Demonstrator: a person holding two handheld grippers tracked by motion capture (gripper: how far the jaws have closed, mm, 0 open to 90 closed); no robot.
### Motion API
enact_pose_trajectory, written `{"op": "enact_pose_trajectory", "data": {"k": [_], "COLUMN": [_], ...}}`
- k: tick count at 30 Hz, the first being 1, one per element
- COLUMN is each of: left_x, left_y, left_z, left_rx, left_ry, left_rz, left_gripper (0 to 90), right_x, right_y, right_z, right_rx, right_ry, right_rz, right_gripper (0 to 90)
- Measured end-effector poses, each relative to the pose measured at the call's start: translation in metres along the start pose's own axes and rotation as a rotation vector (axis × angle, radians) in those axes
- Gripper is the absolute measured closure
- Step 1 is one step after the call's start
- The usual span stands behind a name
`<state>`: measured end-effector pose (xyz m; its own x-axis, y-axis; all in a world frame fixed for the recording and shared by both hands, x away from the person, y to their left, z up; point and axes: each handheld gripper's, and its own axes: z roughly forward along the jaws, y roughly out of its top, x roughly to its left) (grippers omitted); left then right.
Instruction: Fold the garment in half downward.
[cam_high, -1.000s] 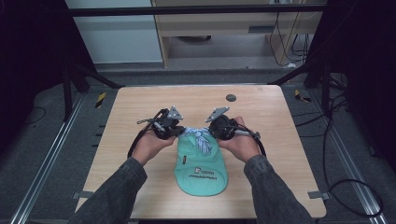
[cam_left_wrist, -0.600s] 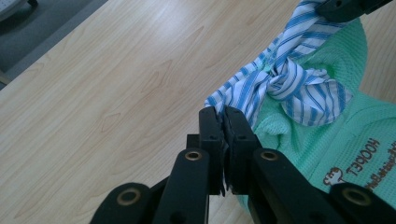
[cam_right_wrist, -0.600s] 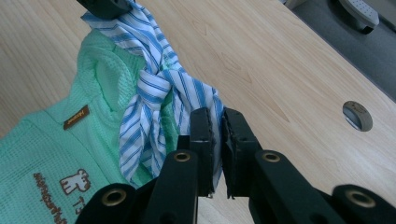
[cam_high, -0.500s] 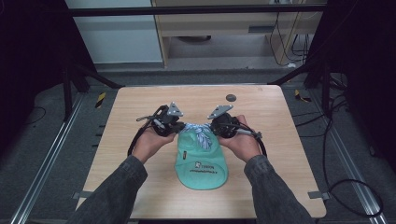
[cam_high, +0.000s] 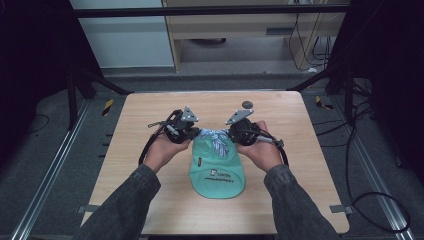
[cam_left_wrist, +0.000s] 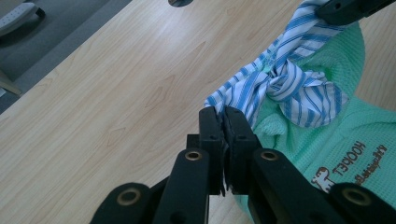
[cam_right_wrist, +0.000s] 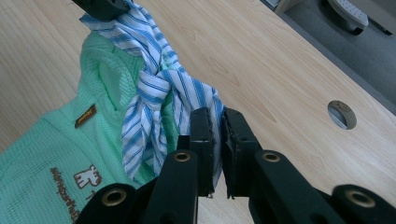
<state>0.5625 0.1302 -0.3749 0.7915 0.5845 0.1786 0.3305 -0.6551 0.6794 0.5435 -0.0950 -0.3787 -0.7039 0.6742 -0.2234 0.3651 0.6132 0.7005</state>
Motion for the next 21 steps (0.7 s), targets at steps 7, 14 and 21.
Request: {"op": "enact_pose_trajectory", "data": {"k": [7, 14, 21], "left_x": [0.003, 0.005, 0.006], "left_y": [0.001, 0.003, 0.004], "left_z": [-0.003, -0.005, -0.004], "left_rx": [-0.007, -0.008, -0.014], "left_ry": [0.005, 0.016, 0.019], "left_rz": [-0.004, -0.003, -0.005], "left_gripper": [87.6, 87.6, 87.6], "right_x": [0.000, 0.000, -0.002], "right_y": [0.003, 0.009, 0.011], "right_z": [-0.001, -0.002, -0.001], "right_rx": [-0.006, -0.006, -0.007], "right_ry": [-0.002, -0.011, -0.021], "right_rz": [-0.008, -0.014, -0.013], "right_gripper": [83.3, 83.3, 83.2]}}
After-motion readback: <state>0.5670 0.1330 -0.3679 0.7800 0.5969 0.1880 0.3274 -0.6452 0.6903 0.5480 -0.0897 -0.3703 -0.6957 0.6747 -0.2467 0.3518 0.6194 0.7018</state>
